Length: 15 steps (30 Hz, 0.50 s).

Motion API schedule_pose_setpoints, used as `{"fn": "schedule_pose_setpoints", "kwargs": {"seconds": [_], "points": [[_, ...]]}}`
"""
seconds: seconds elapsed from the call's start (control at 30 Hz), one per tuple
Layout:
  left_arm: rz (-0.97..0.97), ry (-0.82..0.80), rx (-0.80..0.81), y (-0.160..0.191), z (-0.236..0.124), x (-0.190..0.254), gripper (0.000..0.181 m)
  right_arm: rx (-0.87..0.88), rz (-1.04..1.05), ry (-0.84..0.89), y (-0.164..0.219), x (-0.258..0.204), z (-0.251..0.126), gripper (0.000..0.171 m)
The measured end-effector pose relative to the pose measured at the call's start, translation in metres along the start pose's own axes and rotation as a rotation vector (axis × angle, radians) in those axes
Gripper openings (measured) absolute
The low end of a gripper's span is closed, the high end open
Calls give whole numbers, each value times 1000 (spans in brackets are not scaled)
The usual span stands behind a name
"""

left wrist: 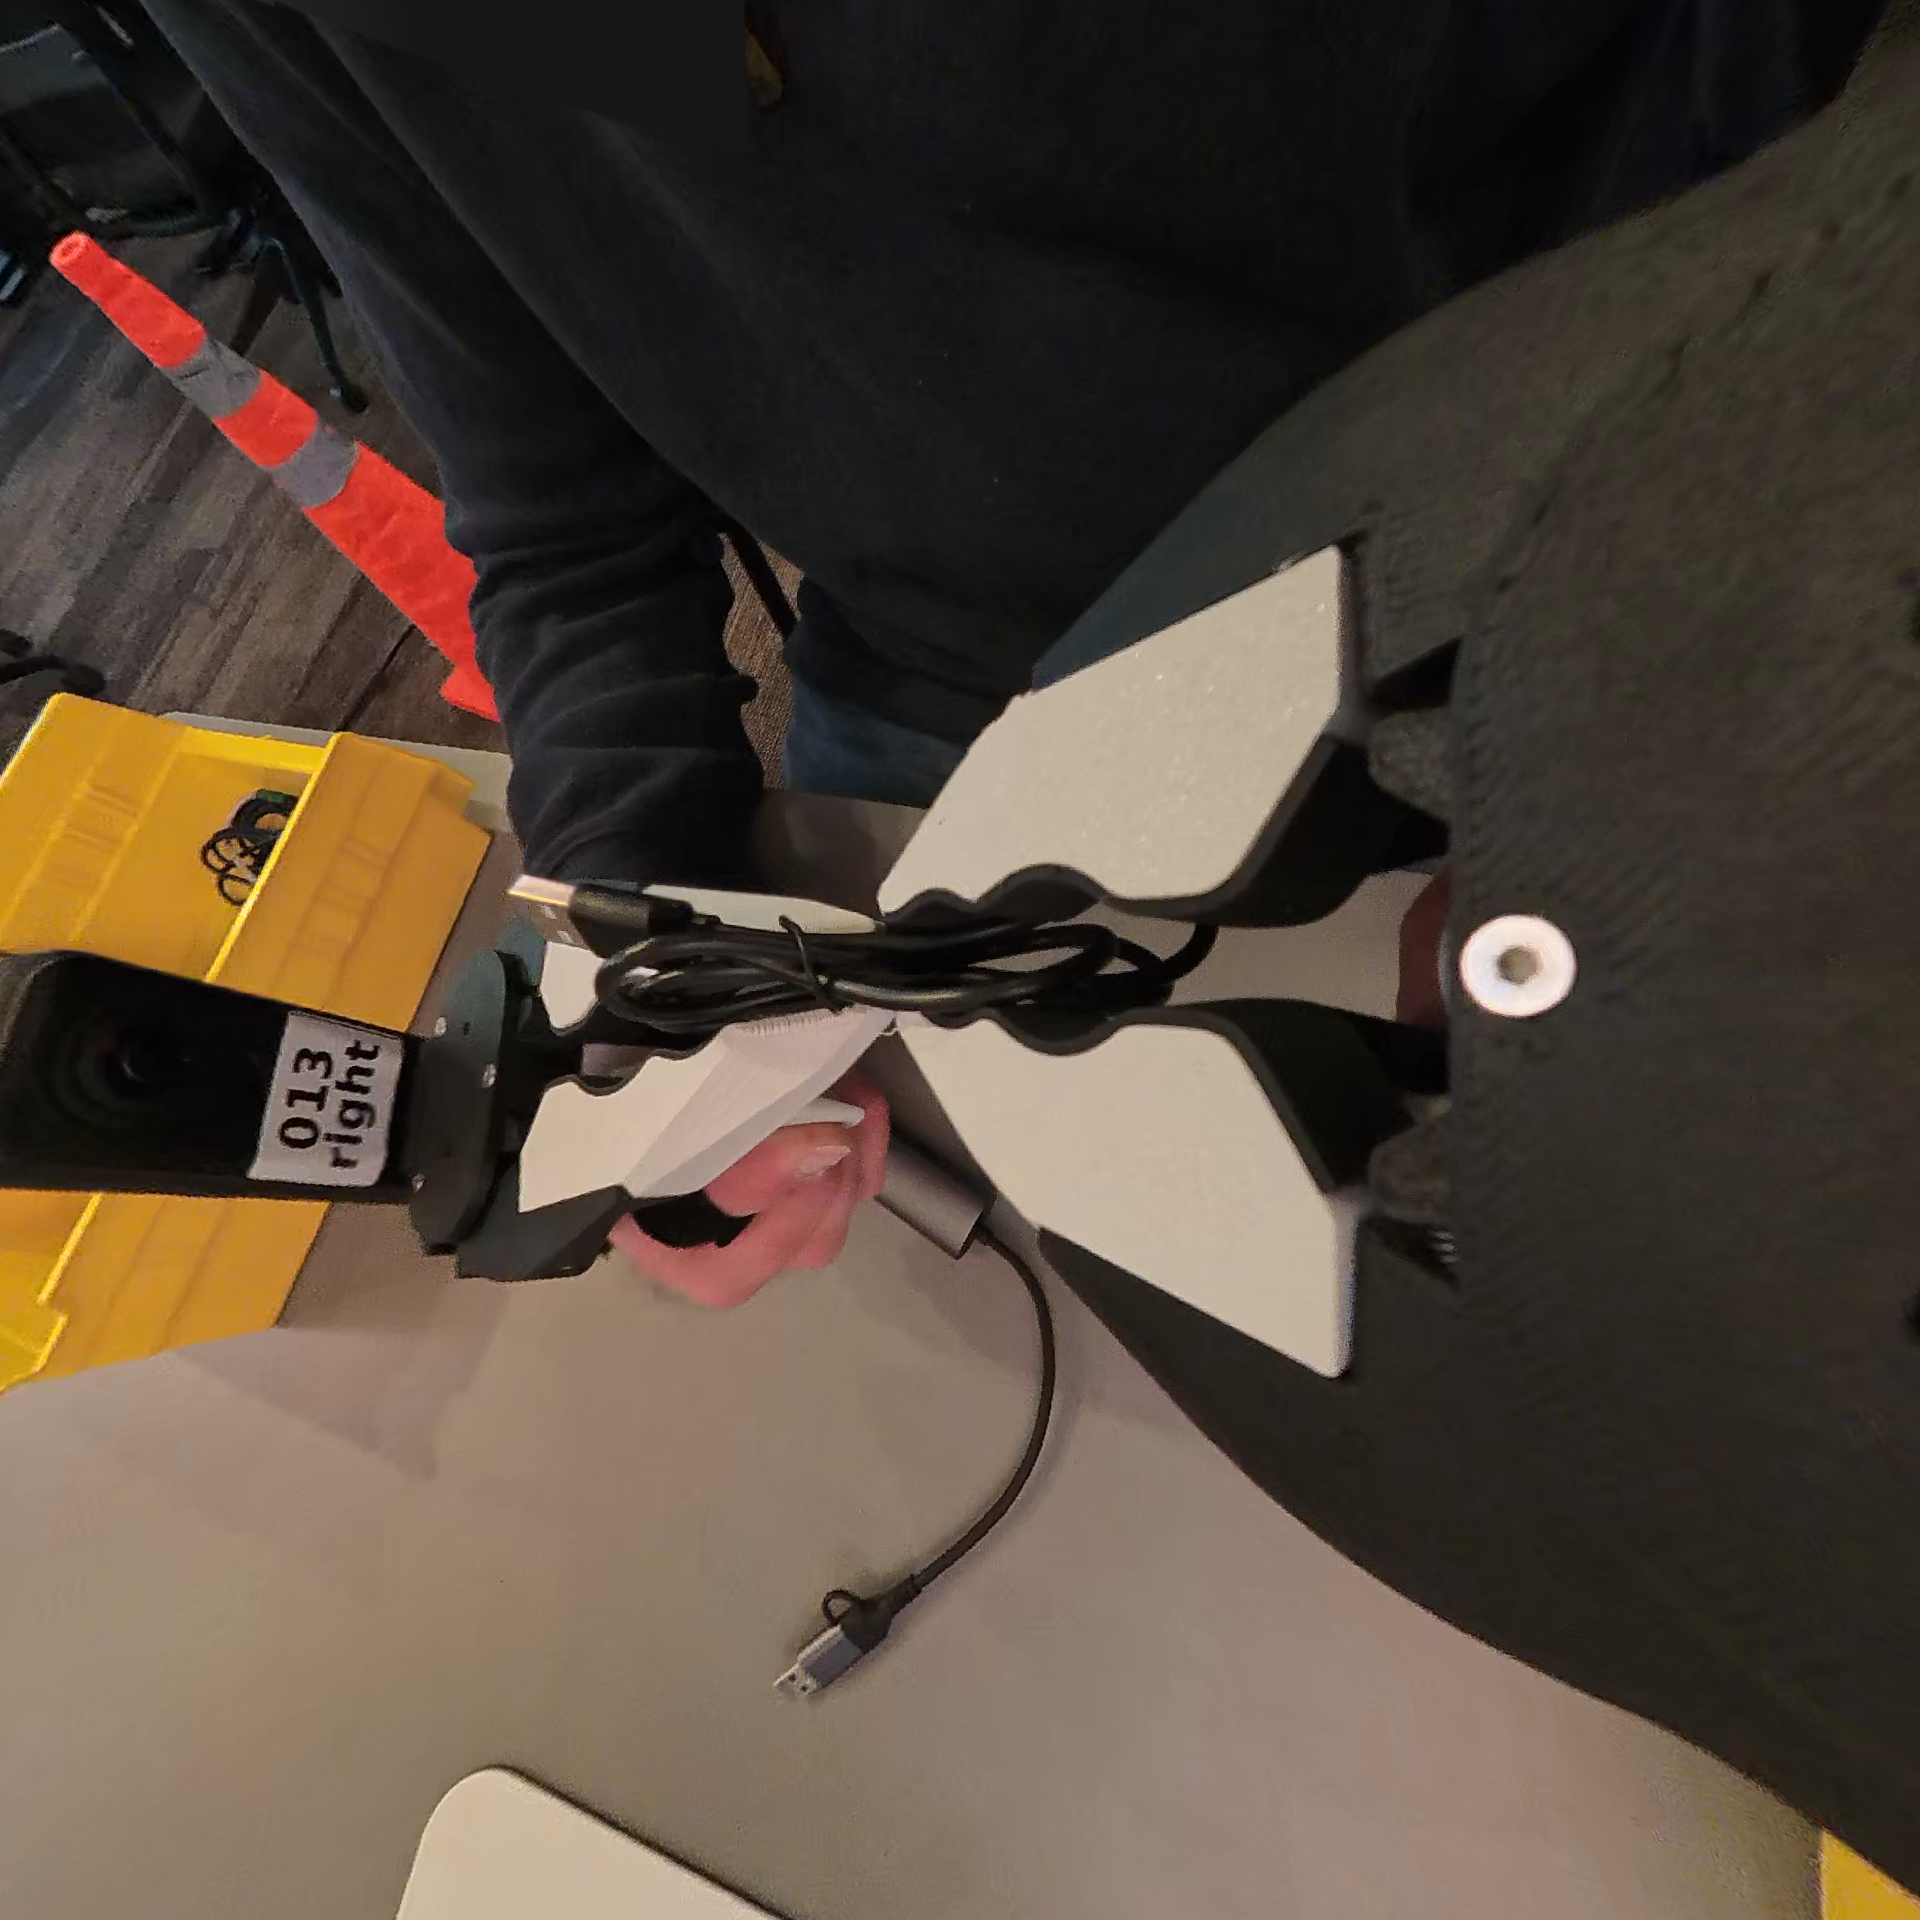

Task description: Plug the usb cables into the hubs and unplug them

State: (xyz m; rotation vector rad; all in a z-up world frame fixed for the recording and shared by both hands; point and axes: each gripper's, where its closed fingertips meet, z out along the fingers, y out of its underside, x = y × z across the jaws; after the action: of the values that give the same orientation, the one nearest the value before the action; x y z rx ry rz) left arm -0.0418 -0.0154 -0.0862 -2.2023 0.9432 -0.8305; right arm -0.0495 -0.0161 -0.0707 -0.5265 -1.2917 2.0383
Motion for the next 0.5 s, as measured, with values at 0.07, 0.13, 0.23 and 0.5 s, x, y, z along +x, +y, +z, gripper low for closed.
{"fn": "schedule_pose_setpoints", "kwargs": {"seconds": [0.07,0.13,0.23,0.5], "points": [[4,-14,39,-5,-1,-2,10,38,29,13,-4,2,-1,6],[-7,2,77,-7,-2,0,10,48,22,15,-7,2,-1,6],[-31,17,131,-10,-1,0,9,37,-2,31,-9,3,-3,6],[-33,26,212,-15,1,0,9,43,6,30,-12,3,-7,6]]}}
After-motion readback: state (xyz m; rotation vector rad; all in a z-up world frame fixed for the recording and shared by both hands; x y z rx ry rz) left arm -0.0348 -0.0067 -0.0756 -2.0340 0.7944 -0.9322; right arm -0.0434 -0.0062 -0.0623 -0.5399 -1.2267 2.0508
